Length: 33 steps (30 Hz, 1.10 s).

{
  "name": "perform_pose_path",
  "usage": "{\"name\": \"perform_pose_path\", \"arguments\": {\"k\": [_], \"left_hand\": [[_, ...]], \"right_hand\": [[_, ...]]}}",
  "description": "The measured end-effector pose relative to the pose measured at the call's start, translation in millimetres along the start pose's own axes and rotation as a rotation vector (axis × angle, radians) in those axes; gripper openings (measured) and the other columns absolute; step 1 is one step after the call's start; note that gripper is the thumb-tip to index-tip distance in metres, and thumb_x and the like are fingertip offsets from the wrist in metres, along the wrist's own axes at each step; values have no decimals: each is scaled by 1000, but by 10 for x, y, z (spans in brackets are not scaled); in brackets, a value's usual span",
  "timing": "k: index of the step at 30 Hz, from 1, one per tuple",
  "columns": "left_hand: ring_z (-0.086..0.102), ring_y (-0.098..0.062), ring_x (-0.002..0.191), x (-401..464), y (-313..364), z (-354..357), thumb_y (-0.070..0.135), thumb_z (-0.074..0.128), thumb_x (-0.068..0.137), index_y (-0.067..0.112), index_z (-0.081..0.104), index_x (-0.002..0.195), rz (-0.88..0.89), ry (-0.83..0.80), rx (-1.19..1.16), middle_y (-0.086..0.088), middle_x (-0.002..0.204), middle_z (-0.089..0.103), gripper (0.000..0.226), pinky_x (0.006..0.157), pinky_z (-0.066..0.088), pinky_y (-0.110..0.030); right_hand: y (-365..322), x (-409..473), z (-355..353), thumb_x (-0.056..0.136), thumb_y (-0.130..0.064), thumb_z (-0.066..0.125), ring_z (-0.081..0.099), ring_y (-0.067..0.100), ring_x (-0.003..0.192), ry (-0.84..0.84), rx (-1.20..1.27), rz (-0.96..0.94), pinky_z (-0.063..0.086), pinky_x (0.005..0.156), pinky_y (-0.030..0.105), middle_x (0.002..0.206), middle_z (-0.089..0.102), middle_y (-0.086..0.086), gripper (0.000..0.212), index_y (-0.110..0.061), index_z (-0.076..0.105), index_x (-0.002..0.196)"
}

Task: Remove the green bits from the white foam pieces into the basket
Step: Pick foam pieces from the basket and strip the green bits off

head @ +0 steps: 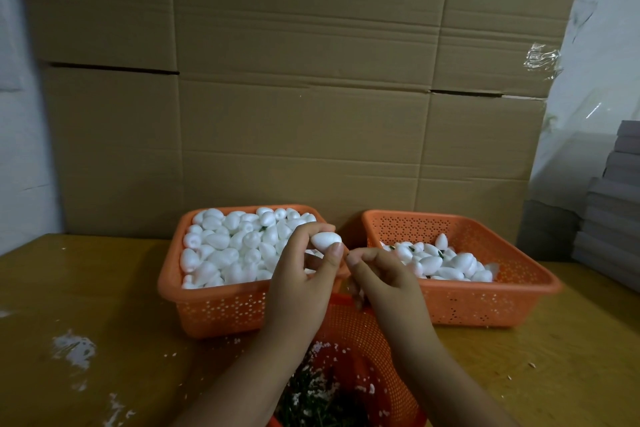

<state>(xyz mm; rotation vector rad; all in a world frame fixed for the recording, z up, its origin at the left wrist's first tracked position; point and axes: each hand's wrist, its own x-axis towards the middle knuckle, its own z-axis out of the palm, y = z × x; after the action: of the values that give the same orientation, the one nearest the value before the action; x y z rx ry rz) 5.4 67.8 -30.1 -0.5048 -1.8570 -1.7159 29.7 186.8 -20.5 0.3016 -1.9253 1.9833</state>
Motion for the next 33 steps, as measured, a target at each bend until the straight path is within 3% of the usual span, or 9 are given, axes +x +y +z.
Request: {"name": "perform_pose_path", "arguments": {"k": [7, 10, 15, 23, 29, 33], "left_hand": [[64, -2, 76, -6, 22, -1, 45, 57, 87, 50, 59, 98, -52, -61, -29, 22, 94, 66, 13, 64, 47, -23], [67, -7, 76, -8, 3, -3, 38, 59, 93, 51, 60, 99, -59, -68, -43, 18, 93, 68, 14, 62, 47, -21], [65, -4, 68, 5, 0, 9, 26, 60, 96, 48, 62, 99, -63, -48, -89, 19, 90, 67, 22, 55, 47, -15], [65, -3, 69, -3, -12, -4, 29, 60, 95, 45, 62, 99, -73, -44, -70, 17, 86, 69, 16, 55, 46, -15], [65, -12, 72, -14, -7, 24, 39, 60, 90, 37, 65, 96, -79, -144, -35, 14, 82, 69, 9, 66, 48, -29], [64, -14, 70, -16, -37, 3, 27, 62, 94, 33, 67, 97, -91, -163, -23, 12, 81, 70, 8, 65, 46, -29]], "right_hand": [[16, -5, -25, 93, -15, 61, 58, 0, 67, 21, -75, -69, 46, 62, 14, 72, 70, -8, 20, -25, 78, 91], [25, 3, -29, 97, -9, 54, 63, 1, 74, 36, -109, -68, 48, 67, 17, 81, 72, -10, 27, -25, 77, 99], [24, -7, -15, 94, -3, 58, 63, 8, 66, 57, -8, -70, 50, 63, 17, 76, 68, -1, 21, -19, 69, 101], [32, -11, -29, 93, -1, 58, 65, 8, 66, 116, 66, -138, 50, 61, 17, 72, 69, 3, 12, -13, 60, 97], [50, -7, -20, 92, -2, 61, 67, 14, 68, 65, 11, -165, 53, 65, 22, 71, 70, 5, 13, -14, 58, 95], [64, -2, -33, 92, -2, 61, 66, 16, 64, 58, 14, -147, 54, 64, 25, 71, 70, 9, 11, -12, 57, 95]]}}
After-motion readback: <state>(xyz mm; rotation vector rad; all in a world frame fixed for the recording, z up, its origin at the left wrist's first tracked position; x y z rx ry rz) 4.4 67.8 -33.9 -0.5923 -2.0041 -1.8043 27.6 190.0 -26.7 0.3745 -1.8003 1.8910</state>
